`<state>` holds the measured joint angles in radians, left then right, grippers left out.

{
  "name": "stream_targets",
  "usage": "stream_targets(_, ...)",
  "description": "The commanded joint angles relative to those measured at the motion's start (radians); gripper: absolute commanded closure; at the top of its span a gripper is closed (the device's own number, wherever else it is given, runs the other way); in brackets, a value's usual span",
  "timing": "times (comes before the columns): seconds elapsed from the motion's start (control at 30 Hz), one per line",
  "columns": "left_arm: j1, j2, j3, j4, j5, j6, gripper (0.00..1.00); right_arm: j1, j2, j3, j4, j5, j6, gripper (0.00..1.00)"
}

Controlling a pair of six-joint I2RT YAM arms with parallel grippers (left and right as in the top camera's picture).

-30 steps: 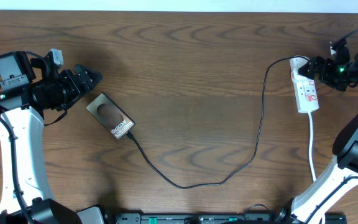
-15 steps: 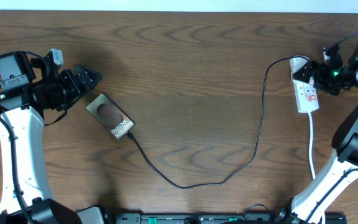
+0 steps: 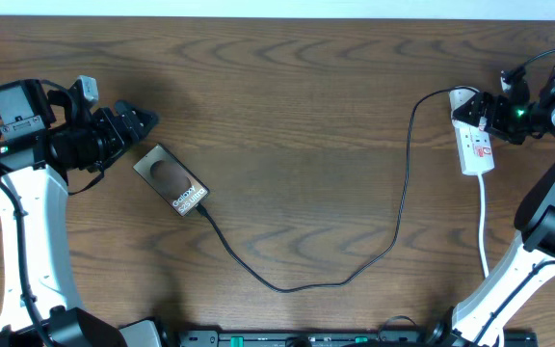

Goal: Plug charger to phone and switch on socket

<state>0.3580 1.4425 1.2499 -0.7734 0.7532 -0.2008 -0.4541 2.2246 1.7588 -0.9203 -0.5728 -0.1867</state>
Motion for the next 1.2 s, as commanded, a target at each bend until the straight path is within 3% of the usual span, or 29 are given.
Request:
stream_targets(0.0,-0.002,-0.006,0.002,0.0,-0.005,0.025,0.16,0.011,0.002,0.013,0.004,-0.024,-0.013,0.01)
stream_targets(1.17,-0.002,-0.006,0.002,-0.005,-0.005,0.024,0.16,0.05,0.003,0.011,0.015,-0.041,0.015,0.01)
